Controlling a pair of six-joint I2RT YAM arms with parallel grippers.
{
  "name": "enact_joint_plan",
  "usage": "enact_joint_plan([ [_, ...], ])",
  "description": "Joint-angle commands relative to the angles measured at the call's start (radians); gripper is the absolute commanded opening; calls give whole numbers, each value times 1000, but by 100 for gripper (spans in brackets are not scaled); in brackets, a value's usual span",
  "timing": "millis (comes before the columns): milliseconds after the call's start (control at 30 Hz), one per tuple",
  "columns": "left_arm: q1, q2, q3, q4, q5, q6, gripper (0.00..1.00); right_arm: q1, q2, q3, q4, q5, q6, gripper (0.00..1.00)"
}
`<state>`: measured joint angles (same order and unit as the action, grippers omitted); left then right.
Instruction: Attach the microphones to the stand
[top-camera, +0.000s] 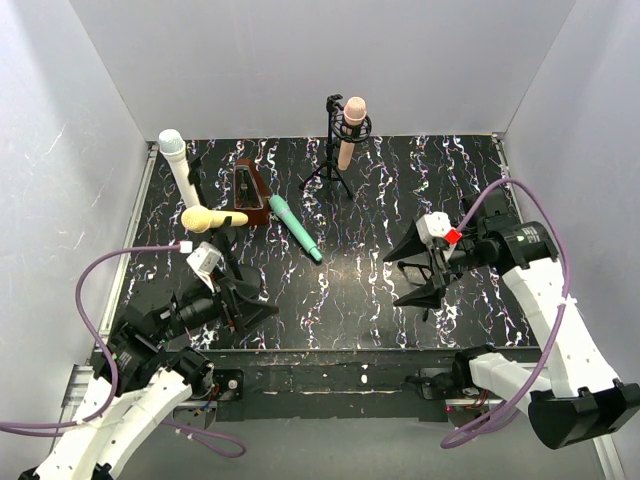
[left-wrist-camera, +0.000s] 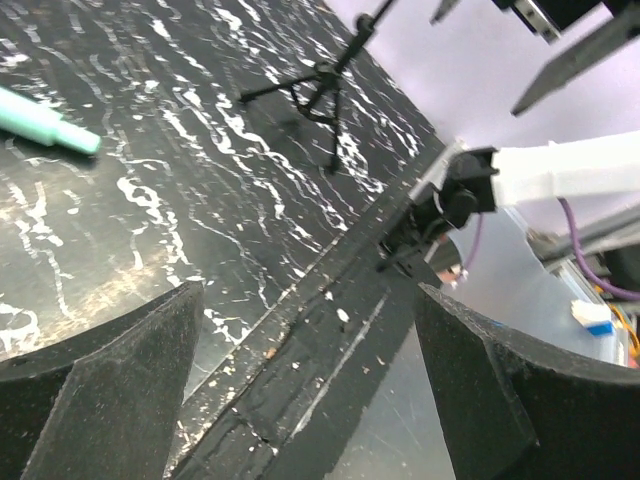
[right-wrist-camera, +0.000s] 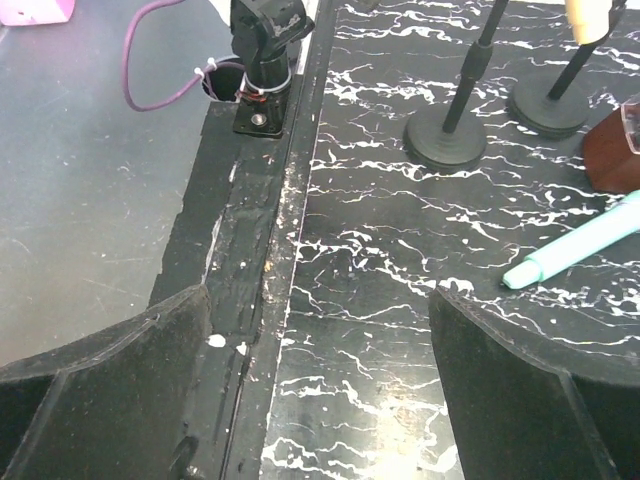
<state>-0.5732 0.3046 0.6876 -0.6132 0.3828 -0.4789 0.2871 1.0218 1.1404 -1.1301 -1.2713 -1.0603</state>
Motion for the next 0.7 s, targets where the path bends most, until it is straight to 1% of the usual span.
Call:
enact_joint_plan([
  [0,3,83,64,65,218,51,85,-6,6,148,-261,62,-122,96],
  [67,3,151,114,73,254,78,84,-9,-12,192,-332,101,-151,97],
  [167,3,244,176,87,294,141,85,-54,-70,213,-318,151,-95,98],
  [300,3,335,220,170,327,174,85,-182,-111,240,-306,152,-9,98],
  [433,-14,422,219,285,334,161,85,-345,-137,240,-206,106,183,98],
  [500,-63,459,216,331,306,164,85,-410,-138,243,-177,79,241,98],
  [600,-201,531,230,352,199,219,86,-442,-143,260,-152,64,296,98],
  [667,-282,591,247,352,128,262,87,-454,-144,269,-110,91,354,98],
])
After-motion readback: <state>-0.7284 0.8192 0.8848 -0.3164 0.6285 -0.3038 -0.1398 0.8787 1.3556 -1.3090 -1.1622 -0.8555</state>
